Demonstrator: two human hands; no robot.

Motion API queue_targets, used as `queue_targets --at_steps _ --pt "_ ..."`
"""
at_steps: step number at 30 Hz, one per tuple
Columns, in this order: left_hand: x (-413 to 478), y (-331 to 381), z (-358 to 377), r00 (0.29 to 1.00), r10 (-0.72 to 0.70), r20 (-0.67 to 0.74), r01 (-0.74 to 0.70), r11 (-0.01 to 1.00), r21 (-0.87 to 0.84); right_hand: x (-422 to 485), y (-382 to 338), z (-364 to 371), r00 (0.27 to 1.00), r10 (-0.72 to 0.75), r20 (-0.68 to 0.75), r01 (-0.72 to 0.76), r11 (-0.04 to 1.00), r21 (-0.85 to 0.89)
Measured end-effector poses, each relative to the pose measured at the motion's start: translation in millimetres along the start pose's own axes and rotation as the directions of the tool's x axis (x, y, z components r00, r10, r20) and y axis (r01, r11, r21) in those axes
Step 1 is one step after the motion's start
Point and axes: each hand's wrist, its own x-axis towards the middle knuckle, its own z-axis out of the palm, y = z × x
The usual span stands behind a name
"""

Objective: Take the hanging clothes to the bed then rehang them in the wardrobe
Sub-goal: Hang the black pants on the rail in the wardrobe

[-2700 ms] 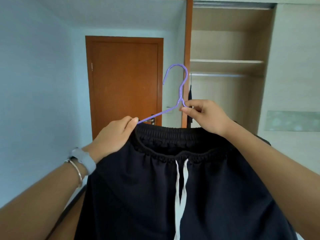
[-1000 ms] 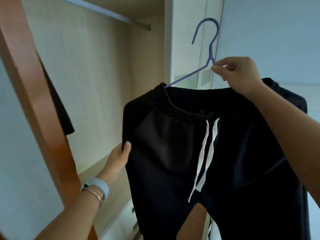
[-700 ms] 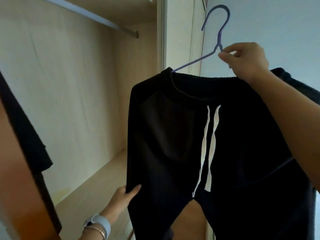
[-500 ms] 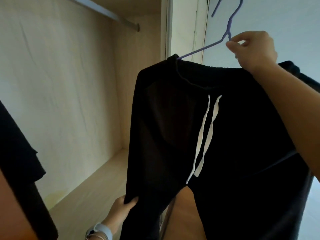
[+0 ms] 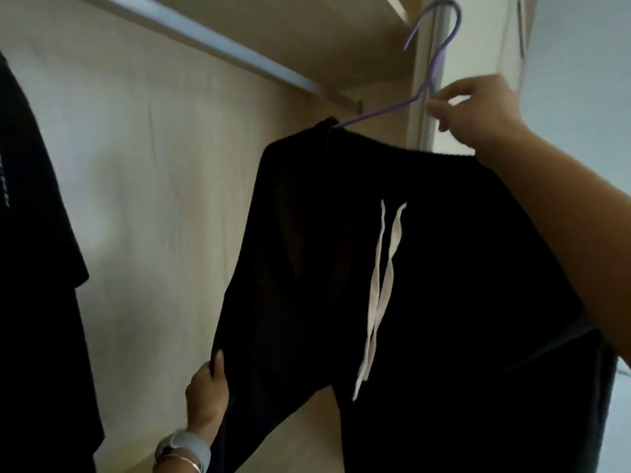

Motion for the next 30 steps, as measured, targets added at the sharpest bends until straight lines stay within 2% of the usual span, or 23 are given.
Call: queue_targets --at_steps 3,5,8,10,14,17,20,25,30 --pt "39 18 -9 1.0 0.014 -0.019 -0.013 0.998 0.054 27 -2 46 0.987 -0.05 0.151 0.041 0.997 0.061" --pt "58 32 -15 0.998 0.056 -0.007 -0.056 0.997 0.053 39 -6 74 0.968 -0.085 0.237 0.045 0.984 0.171" --pt "77 67 -29 0.989 0.141 -0.033 -0.142 0.989 -0.03 54 -11 111 0.931 -0.084 0.356 -0.041 0.944 0.329" --pt "88 101 -40 0.965 0.258 -0.044 -0.259 0.965 -0.035 60 -16 134 0.893 -0.056 0.447 -0.141 0.907 0.396" --pt "96 186 -53 0.848 0.528 -0.049 -0.53 0.848 -0.025 72 -31 168 0.794 -0.002 0.607 -0.352 0.813 0.464" --pt "105 249 -56 0.752 0.655 -0.072 -0.659 0.75 -0.067 82 -49 190 0.729 0.029 0.684 -0.464 0.756 0.463" --pt "125 304 -52 0.76 0.65 -0.006 -0.647 0.756 -0.1 93 -66 211 0.722 0.052 0.69 -0.51 0.715 0.479" --pt "162 359 -21 0.872 0.474 0.12 -0.463 0.88 -0.111 109 -74 221 0.726 0.026 0.688 -0.497 0.711 0.498" --pt "181 398 16 0.897 0.389 0.21 -0.284 0.872 -0.399 128 -59 222 0.787 -0.091 0.61 -0.344 0.757 0.556"
